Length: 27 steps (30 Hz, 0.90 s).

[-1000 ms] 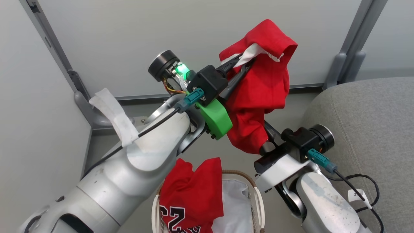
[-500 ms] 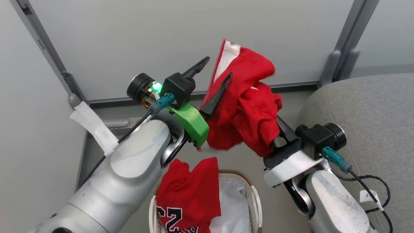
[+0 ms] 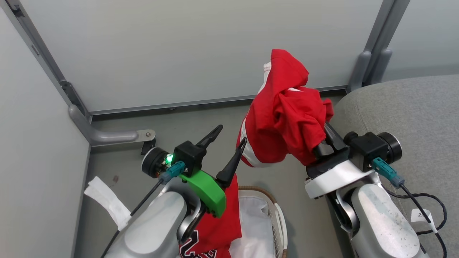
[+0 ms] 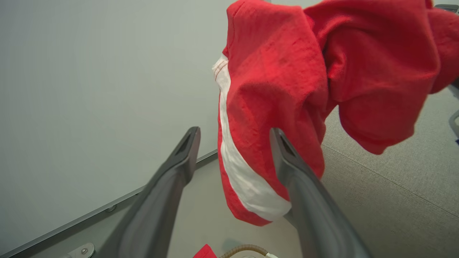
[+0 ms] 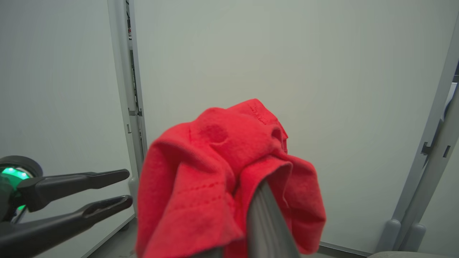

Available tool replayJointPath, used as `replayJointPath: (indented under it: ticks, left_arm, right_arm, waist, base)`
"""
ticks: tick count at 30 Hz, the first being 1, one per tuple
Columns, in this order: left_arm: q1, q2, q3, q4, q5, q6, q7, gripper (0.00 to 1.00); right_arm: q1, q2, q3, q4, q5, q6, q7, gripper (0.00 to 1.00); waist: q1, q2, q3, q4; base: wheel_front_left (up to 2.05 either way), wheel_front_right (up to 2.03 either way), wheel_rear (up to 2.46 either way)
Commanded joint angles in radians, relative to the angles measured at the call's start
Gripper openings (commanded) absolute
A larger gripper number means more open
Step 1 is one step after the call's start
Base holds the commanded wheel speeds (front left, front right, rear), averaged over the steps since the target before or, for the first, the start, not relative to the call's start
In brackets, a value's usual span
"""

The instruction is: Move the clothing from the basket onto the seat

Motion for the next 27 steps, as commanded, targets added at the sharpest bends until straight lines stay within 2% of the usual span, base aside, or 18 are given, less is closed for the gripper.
replayJointPath:
  ticks: [1,9,15,27]
  left_arm:
    - [0.029,0.001,0.012,-0.008,0.018,0.002,0.001,1.00]
    - [0.136,-0.016,0.067,-0.031,0.068,0.002,0.000,1.00]
    - [0.175,-0.031,0.102,-0.058,0.089,0.002,0.001,1.00]
    - [0.193,-0.056,0.110,-0.104,0.122,0.002,0.000,1.00]
  right_arm:
    - [0.014,-0.004,-0.006,-0.005,-0.009,-0.001,-0.002,0.00]
    - [0.026,-0.004,-0.021,0.007,-0.022,-0.001,-0.002,0.00]
    - [0.032,-0.004,-0.040,0.021,-0.030,-0.001,-0.002,0.00]
    - [0.047,-0.004,-0.130,0.032,-0.084,-0.001,-0.002,0.00]
  waist:
    - [0.0000,0.0000,0.001,-0.004]
    - [0.0000,0.0000,0.002,-0.023]
    - [0.0000,0.0000,0.008,-0.065]
    - [0.0000,0.0000,0.048,-0.276]
  base:
    - [0.00,0.00,0.00]
    - [0.00,0.00,0.00]
    - [0.00,0.00,0.00]
    - [0.00,0.00,0.00]
